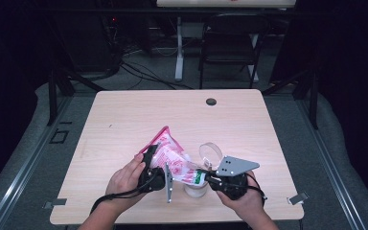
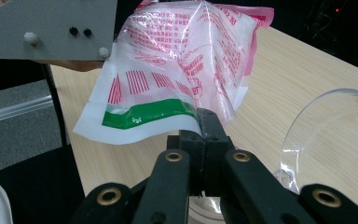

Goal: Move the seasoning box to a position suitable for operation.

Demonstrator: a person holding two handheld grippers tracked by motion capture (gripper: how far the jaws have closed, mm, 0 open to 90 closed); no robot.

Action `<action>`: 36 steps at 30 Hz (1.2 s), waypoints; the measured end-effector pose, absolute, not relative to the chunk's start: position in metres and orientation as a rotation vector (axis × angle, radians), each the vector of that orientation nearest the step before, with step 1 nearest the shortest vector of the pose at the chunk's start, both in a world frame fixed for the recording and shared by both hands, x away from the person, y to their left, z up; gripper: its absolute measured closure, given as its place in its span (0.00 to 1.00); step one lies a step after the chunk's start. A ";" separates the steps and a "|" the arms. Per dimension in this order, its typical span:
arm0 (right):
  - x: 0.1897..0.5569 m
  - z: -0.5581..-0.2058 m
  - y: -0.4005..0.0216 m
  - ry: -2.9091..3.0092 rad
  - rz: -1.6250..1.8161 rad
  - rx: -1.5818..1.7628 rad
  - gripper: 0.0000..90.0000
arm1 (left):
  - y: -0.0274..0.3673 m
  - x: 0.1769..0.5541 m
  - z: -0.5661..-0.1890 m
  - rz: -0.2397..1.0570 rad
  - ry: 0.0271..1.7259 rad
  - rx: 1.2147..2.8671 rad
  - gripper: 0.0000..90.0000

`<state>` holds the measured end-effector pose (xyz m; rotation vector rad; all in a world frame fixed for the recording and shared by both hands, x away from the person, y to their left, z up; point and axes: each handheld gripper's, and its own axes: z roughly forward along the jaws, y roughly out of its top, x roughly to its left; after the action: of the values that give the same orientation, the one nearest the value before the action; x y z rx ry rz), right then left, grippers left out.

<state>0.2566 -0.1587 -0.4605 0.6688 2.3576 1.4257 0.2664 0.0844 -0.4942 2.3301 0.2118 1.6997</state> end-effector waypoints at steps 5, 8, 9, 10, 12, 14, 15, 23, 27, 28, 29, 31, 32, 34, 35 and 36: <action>0.257 -0.462 -0.160 2.360 1.427 0.675 1.00 | 0.083 0.266 -0.494 1.708 0.206 2.332 0.67; 0.258 -0.464 -0.160 2.362 1.429 0.681 1.00 | 0.083 0.266 -0.493 1.715 0.206 2.322 0.67; 0.258 -0.464 -0.161 2.363 1.430 0.680 1.00 | 0.083 0.266 -0.492 1.717 0.206 2.323 0.67; 0.258 -0.464 -0.161 2.361 1.429 0.681 1.00 | 0.083 0.266 -0.493 1.716 0.206 2.319 0.67; 0.258 -0.464 -0.161 2.362 1.429 0.684 1.00 | 0.082 0.266 -0.493 1.720 0.197 2.319 0.67; 0.258 -0.465 -0.162 2.364 1.427 0.685 1.00 | 0.082 0.266 -0.492 1.722 0.196 2.319 0.67; 0.258 -0.465 -0.162 2.362 1.426 0.688 1.00 | 0.082 0.266 -0.492 1.723 0.195 2.318 0.67; 0.259 -0.467 -0.162 2.371 1.414 0.691 1.00 | 0.082 0.266 -0.492 1.736 0.187 2.318 0.67; 0.259 -0.468 -0.162 2.374 1.412 0.693 1.00 | 0.081 0.266 -0.492 1.749 0.179 2.313 0.67; 0.259 -0.468 -0.162 2.374 1.411 0.694 1.00 | 0.081 0.266 -0.492 1.751 0.177 2.310 0.67; 0.260 -0.469 -0.162 2.374 1.410 0.697 1.00 | 0.081 0.266 -0.491 1.752 0.177 2.309 0.67; 0.260 -0.469 -0.162 2.377 1.411 0.698 1.00 | 0.080 0.265 -0.491 1.755 0.174 2.305 0.67; 0.260 -0.470 -0.162 2.375 1.410 0.701 1.00 | 0.080 0.265 -0.491 1.757 0.172 2.306 0.67; 0.260 -0.470 -0.162 2.377 1.400 0.701 1.00 | 0.080 0.266 -0.491 1.761 0.166 2.299 0.67; 0.260 -0.470 -0.163 2.380 1.394 0.700 1.00 | 0.080 0.265 -0.491 1.759 0.172 2.302 0.67; 0.260 -0.470 -0.163 2.380 1.393 0.701 1.00 | 0.080 0.265 -0.491 1.759 0.172 2.302 0.67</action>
<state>0.2604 -0.1628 -0.4701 0.7007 2.3803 1.3931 0.2651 0.0796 -0.4911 2.3022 0.1720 1.7594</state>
